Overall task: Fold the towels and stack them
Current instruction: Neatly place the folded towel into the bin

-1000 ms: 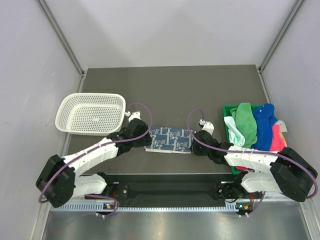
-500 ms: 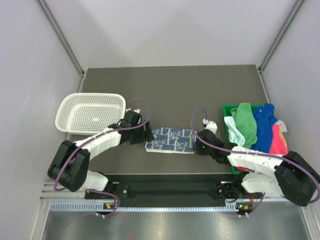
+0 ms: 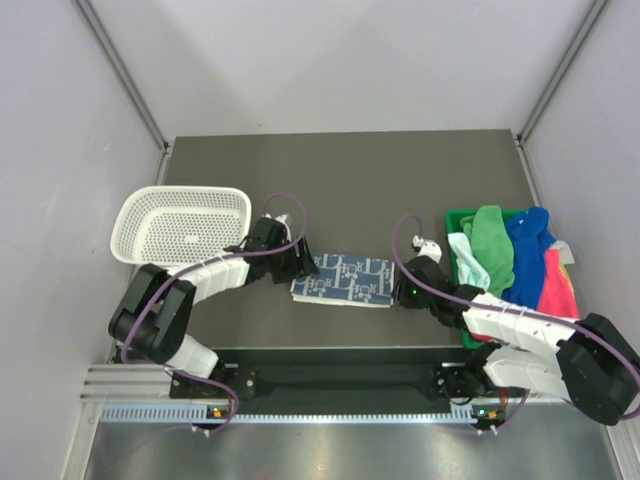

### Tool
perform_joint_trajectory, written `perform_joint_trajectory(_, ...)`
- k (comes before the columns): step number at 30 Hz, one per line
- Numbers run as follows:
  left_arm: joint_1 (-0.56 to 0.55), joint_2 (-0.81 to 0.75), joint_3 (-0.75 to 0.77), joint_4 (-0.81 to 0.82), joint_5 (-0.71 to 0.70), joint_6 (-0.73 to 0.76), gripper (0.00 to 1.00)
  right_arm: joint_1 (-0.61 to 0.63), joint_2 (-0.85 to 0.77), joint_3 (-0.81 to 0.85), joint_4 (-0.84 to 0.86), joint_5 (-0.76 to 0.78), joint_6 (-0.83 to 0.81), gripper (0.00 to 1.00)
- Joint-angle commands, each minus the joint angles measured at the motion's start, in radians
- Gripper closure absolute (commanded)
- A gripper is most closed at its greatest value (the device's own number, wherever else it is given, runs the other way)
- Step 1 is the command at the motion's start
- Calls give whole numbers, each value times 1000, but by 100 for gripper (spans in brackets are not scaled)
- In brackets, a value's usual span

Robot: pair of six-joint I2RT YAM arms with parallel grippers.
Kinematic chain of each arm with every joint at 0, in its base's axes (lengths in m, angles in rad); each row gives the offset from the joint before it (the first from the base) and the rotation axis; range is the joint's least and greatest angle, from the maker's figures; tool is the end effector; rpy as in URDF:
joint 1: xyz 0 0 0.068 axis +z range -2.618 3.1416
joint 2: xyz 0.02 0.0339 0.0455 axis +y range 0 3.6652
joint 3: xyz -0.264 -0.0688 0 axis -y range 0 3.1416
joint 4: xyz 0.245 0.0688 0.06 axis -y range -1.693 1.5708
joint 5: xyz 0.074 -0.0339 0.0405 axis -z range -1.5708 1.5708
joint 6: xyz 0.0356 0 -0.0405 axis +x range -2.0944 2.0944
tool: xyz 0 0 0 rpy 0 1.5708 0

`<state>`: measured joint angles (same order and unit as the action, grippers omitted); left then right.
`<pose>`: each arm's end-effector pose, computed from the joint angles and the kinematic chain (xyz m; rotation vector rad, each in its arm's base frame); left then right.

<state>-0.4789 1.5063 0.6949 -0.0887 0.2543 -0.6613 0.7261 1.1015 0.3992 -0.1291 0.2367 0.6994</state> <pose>0.2467 -0.1382 0.1556 -0.1216 2.6039 -0.7701 0.1548 0.1263 0.1562 0.0787 2.4072 0.3932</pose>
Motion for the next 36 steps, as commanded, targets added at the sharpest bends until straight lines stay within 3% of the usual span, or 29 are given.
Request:
perform_joint_trajectory(1,-15,97,-52,-88,-76,-18,29,-28,-29,3,25,-30,-28,69)
perform_joint_trajectory(5,-44,124,-46,-101,-124,-47,40,-42,-38,7,34,-56,-38,69)
perform_joint_trajectory(8,-75,140,-31,-117,-160,-61,61,-47,-45,24,31,-71,-54,69)
perform_joint_trajectory(10,-92,152,-9,-131,-185,-66,84,-53,-52,33,22,-77,-60,69)
perform_joint_trajectory(13,-115,170,46,-187,-260,-54,100,-62,-77,50,0,-85,-74,69)
perform_joint_trajectory(21,-144,140,296,-468,-634,18,100,-105,-130,164,-84,-89,-135,68)
perform_joint_trajectory(29,-141,152,505,-628,-1053,114,100,-108,-106,228,-109,-112,-163,69)
perform_joint_trajectory(33,-112,140,535,-645,-1153,166,100,-109,-104,227,-110,-116,-167,69)
perform_joint_trajectory(36,-49,97,517,-571,-1135,235,100,-111,-98,225,-112,-119,-172,69)
